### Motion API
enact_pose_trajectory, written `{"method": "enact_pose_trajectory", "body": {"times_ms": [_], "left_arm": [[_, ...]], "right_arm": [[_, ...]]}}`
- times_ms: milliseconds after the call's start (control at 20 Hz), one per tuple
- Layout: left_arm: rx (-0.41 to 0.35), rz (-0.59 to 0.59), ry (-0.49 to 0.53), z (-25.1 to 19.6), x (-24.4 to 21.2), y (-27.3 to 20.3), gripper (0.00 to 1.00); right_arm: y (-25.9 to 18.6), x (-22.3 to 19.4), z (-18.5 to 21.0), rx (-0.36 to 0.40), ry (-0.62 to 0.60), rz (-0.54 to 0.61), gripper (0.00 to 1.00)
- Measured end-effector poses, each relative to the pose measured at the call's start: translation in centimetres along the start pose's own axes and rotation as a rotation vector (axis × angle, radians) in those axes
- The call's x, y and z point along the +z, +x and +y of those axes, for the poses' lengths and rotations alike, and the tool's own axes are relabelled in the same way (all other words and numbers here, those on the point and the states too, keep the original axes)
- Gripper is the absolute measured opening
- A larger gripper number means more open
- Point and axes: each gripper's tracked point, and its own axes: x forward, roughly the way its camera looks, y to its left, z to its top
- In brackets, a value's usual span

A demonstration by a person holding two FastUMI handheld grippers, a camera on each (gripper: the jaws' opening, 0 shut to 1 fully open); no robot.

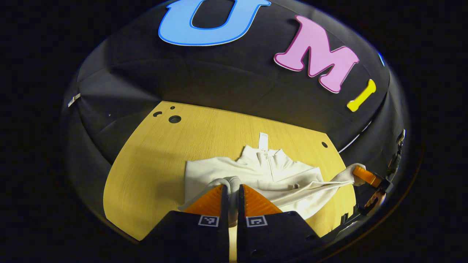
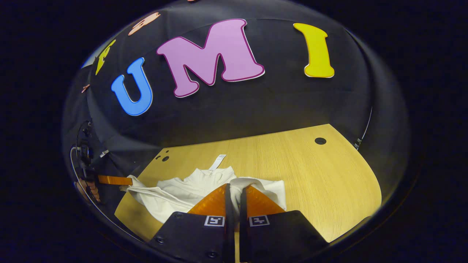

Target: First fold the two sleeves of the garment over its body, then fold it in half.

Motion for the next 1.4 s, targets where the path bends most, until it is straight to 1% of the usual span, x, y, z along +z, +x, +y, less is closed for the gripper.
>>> {"method": "enact_pose_trajectory", "body": {"times_ms": [150,300,450,650,750,800,850,1050,1150,1200,1300,1350,1400], "left_arm": [[0.013,-0.013,0.009,0.6,1.3,3.3,0.13],[0.031,-0.014,-0.011,1.5,2.0,6.6,0.13],[0.047,0.008,-0.035,2.6,1.5,9.9,0.13],[0.084,0.053,-0.009,3.9,0.5,14.0,0.12],[0.099,0.072,0.005,4.1,0.0,15.5,0.13],[0.106,0.076,0.010,4.3,-0.2,16.2,0.10],[0.113,0.082,0.014,4.5,-0.4,16.8,0.13],[0.147,0.127,0.003,5.1,-2.1,18.4,0.13],[0.150,0.118,-0.013,5.1,-2.1,18.8,0.13],[0.153,0.121,-0.014,5.2,-2.2,18.7,0.10],[0.156,0.118,-0.001,5.2,-2.5,18.8,0.17],[0.158,0.115,0.013,5.1,-2.5,18.8,0.20],[0.163,0.112,0.022,5.1,-2.5,18.8,0.24]], "right_arm": [[3.0,-0.2,-0.8,-0.023,-0.014,0.006,0.10],[5.8,-1.0,-1.8,-0.043,-0.017,0.021,0.10],[8.8,-2.1,-2.7,-0.066,-0.018,0.043,0.10],[12.4,-4.2,-3.7,-0.076,-0.008,0.088,0.10],[13.8,-5.3,-4.2,-0.087,-0.001,0.117,0.10],[14.4,-6.0,-4.6,-0.097,0.001,0.132,0.10],[14.9,-6.7,-4.8,-0.106,0.001,0.151,0.10],[16.4,-8.8,-5.5,-0.127,0.014,0.208,0.10],[16.8,-9.4,-5.6,-0.129,0.025,0.225,0.10],[16.9,-9.7,-5.7,-0.131,0.034,0.234,0.11],[17.0,-9.8,-5.9,-0.143,0.047,0.241,0.14],[17.1,-9.8,-5.8,-0.147,0.052,0.242,0.18],[17.1,-9.8,-5.8,-0.150,0.056,0.244,0.19]]}}
